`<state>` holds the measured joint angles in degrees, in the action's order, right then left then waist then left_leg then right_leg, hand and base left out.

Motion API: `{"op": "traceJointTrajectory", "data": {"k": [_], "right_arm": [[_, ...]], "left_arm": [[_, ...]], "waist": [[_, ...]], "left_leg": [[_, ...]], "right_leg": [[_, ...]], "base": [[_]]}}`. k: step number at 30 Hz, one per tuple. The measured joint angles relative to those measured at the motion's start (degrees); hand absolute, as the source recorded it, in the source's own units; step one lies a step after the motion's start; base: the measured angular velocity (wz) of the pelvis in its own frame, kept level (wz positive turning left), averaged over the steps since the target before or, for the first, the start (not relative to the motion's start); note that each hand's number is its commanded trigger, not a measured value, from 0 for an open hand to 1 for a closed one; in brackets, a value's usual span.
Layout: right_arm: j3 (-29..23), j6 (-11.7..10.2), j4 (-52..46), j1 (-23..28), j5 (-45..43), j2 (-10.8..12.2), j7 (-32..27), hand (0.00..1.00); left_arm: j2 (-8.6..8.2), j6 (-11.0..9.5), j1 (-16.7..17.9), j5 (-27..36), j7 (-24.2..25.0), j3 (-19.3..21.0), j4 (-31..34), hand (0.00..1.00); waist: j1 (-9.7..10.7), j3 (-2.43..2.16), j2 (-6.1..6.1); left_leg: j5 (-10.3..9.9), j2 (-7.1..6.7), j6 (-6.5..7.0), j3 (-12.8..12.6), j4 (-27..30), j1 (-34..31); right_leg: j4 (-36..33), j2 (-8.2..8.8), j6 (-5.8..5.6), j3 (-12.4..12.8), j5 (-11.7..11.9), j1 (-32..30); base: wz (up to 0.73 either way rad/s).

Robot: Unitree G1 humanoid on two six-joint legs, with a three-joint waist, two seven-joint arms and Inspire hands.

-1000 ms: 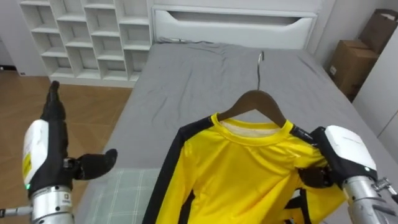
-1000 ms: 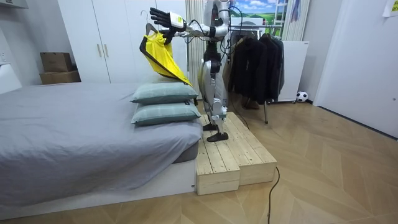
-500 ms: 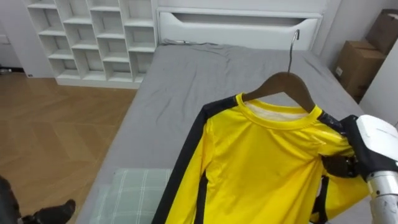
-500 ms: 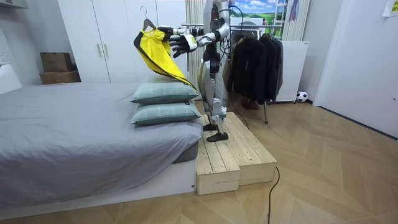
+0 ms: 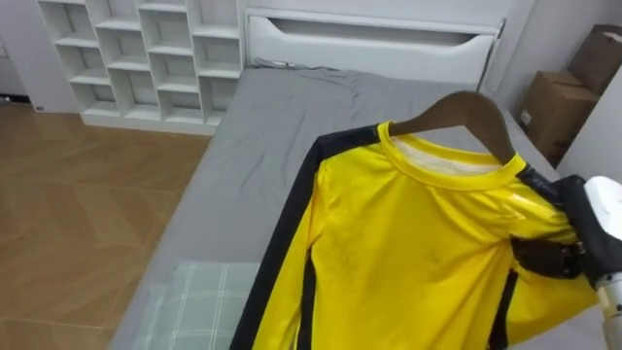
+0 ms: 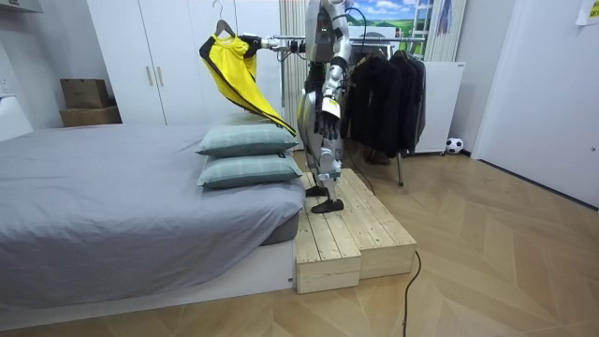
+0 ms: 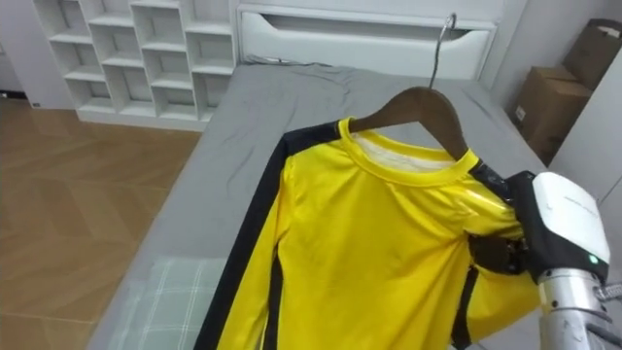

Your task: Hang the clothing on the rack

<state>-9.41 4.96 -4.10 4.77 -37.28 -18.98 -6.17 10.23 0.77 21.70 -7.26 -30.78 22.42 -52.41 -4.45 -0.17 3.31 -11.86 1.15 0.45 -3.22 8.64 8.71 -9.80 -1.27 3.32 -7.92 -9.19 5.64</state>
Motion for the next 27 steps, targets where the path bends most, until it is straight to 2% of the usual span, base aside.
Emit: {"op": "traceJointTrajectory", "data": {"k": [4, 10, 17, 19, 27], "right_arm": [[-0.79, -0.11, -0.4, 1.2, 4.38, 0.17, 0.02, 1.0], [-0.59, -0.12, -0.39, 2.33, 6.67, 0.31, 0.66, 1.0], [0.59, -0.02, -0.37, 2.36, 7.03, 0.4, 2.12, 1.0], [0.63, 0.11, -0.37, 2.36, 7.02, 0.42, 2.57, 1.0], [0.71, 0.12, -0.42, 2.35, 7.0, 0.51, 2.68, 1.0]], "left_arm": [[-0.24, -0.03, 2.05, 0.02, -0.11, -0.01, -1.19, 0.0], [-0.36, -0.07, 0.5, 0.08, -0.38, -1.25, -1.09, 0.0], [-0.34, -0.09, -1.29, -0.28, -1.08, -5.46, -0.05, 0.0], [-0.34, -0.08, -1.43, -0.35, -1.08, -5.8, 1.04, 0.0], [-0.35, -0.07, -2.06, -0.34, -1.14, -7.58, 1.86, 0.0]], "waist": [[-0.28, 0.12, -0.57], [0.05, 0.2, -1.47], [2.22, 0.14, -1.15], [2.8, 0.13, -0.67], [2.78, 0.07, -0.29]], "left_leg": [[-0.04, -0.04, 0.06, -0.1, 0.07, 0.05], [-0.08, -0.04, 0.08, -0.02, 0.07, 0.03], [-0.07, -0.1, 0.09, 0.11, 0.0, -0.18], [-0.07, -0.11, 0.09, 0.07, 0.02, -0.53], [-0.07, -0.2, 0.1, 0.04, 0.06, -1.02]], "right_leg": [[-0.03, 0.04, -0.05, -0.04, 0.0, 0.14], [-0.09, 0.08, -0.08, -0.08, -0.02, 0.19], [-0.06, 0.1, -0.11, -0.03, -0.04, -0.03], [-0.04, 0.11, -0.12, -0.04, -0.05, -0.41], [0.06, 0.19, -0.24, 0.02, -0.11, -0.89]], "base": [[0.02], [0.01], [0.0], [0.0], [0.0]]}}
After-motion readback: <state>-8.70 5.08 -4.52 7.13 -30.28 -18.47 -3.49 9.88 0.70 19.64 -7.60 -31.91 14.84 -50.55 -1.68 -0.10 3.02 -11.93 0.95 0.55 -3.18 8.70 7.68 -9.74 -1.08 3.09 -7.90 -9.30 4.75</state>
